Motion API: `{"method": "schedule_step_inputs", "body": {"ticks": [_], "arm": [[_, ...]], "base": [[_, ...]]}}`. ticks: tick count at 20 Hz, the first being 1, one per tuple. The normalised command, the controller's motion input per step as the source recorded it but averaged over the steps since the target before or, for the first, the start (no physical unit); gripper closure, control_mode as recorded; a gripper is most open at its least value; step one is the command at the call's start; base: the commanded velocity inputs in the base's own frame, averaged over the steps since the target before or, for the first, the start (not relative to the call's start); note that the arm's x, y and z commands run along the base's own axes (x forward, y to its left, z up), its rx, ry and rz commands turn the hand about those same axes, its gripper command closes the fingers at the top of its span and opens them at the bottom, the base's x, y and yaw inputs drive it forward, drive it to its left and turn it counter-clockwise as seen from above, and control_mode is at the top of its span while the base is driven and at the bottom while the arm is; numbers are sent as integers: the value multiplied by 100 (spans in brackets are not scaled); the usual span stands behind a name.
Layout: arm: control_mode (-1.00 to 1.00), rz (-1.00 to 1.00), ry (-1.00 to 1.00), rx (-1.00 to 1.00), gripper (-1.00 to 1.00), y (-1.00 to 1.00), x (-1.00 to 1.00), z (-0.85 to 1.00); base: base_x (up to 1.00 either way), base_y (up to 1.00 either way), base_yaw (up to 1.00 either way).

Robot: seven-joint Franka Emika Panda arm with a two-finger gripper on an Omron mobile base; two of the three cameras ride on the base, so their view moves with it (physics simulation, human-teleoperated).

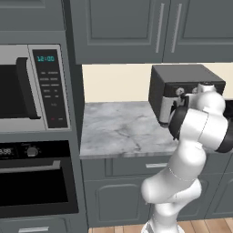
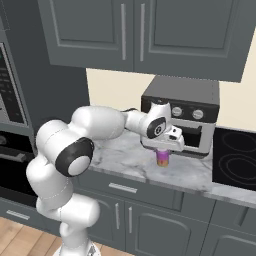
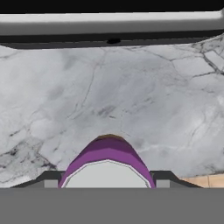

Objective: Four empty soda cans are scattered around the kitchen. Gather all the cans and cluster them next to the stove for recycling.

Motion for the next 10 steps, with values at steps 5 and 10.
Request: {"method": "schedule_step_inputs", "body": {"ticks": [5, 10], "arm": [[-100, -3, 0, 0, 100, -49, 0, 0], [-100, -2, 0, 0, 100, -48, 0, 0]], "base": [[0, 0, 0], [0, 0, 0]]}}
